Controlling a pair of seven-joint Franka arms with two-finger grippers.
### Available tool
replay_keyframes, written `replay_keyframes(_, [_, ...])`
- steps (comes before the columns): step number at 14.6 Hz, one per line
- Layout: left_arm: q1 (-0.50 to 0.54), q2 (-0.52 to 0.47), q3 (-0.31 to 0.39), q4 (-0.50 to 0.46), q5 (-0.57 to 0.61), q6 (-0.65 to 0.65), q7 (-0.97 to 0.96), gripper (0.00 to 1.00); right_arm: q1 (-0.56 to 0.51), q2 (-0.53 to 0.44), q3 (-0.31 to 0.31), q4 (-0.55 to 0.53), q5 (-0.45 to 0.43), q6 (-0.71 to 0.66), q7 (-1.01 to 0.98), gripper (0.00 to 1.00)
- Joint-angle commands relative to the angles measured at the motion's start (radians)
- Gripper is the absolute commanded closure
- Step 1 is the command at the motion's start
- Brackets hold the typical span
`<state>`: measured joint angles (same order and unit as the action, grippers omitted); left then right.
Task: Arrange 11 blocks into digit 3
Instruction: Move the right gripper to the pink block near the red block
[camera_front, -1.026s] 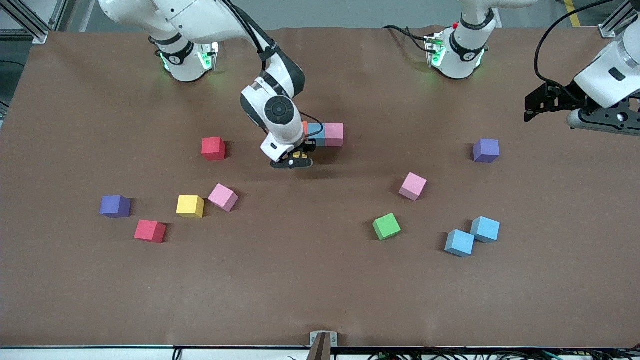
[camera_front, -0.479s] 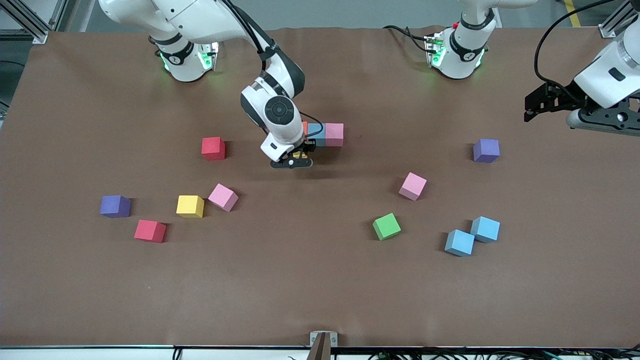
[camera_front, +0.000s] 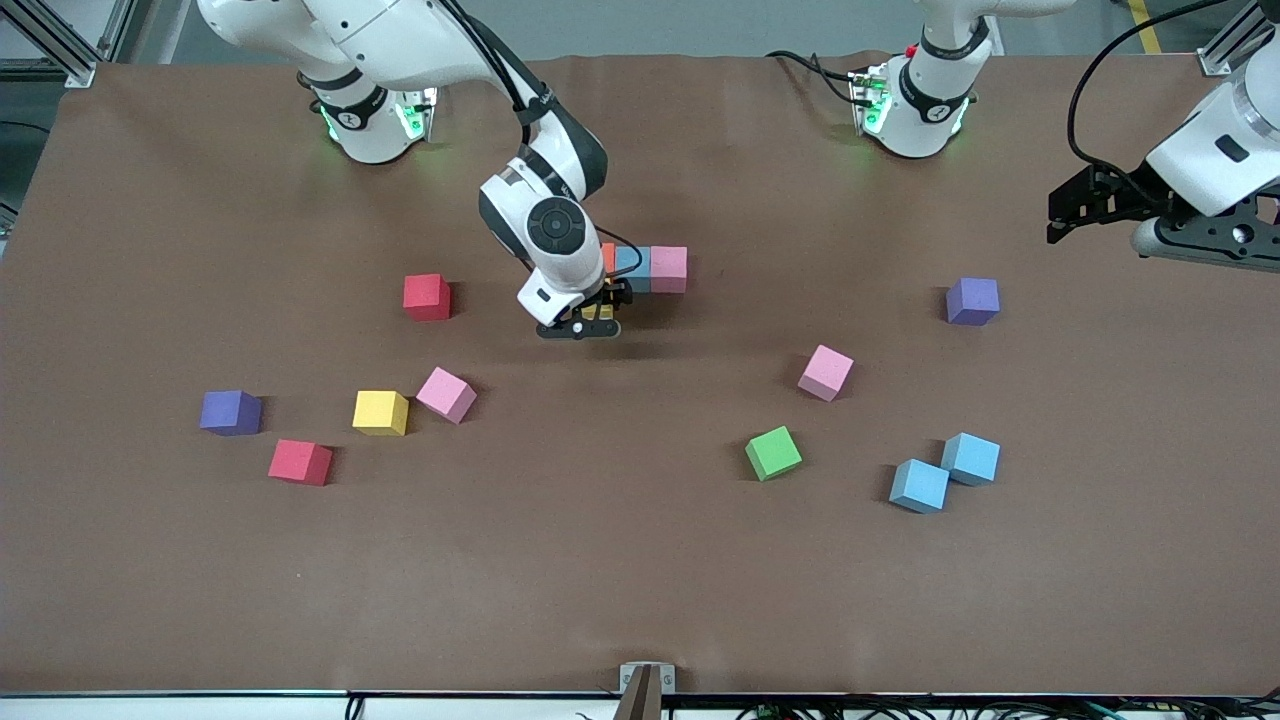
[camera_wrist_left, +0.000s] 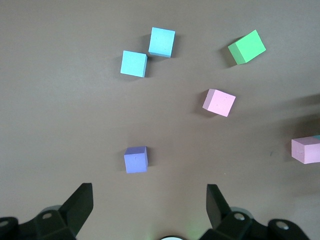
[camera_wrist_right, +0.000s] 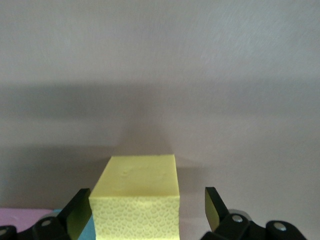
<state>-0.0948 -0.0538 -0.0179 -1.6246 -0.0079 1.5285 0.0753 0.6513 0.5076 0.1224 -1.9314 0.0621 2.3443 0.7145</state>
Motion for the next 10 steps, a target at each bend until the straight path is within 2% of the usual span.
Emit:
replay_keyframes(1, [-0.003, -0.018, 0.004, -0.009, -0.024, 0.007, 0.018, 0.00, -0.001, -0.038, -0.052, 0.093, 0.021, -0.139, 0.005, 0.00])
replay_keyframes(5, [-0.003, -0.018, 0.004, -0.009, -0.023, 0.007, 0.021, 0.00, -0.038, -0.075, -0.156, 0.242, 0.035, -0.319, 0.014, 0.00])
replay_keyframes(8, [-0.003, -0.017, 0.004, -0.009, -0.024, 0.009, 0.027, 0.00, -0.110, -0.064, -0.243, 0.250, 0.019, -0.257, -0.007, 0.00])
replay_keyframes(10, [-0.003, -0.015, 0.006, -0.009, -0.024, 0.009, 0.027, 0.00, -0.148, -0.058, -0.251, 0.233, 0.019, -0.238, 0.008, 0.00])
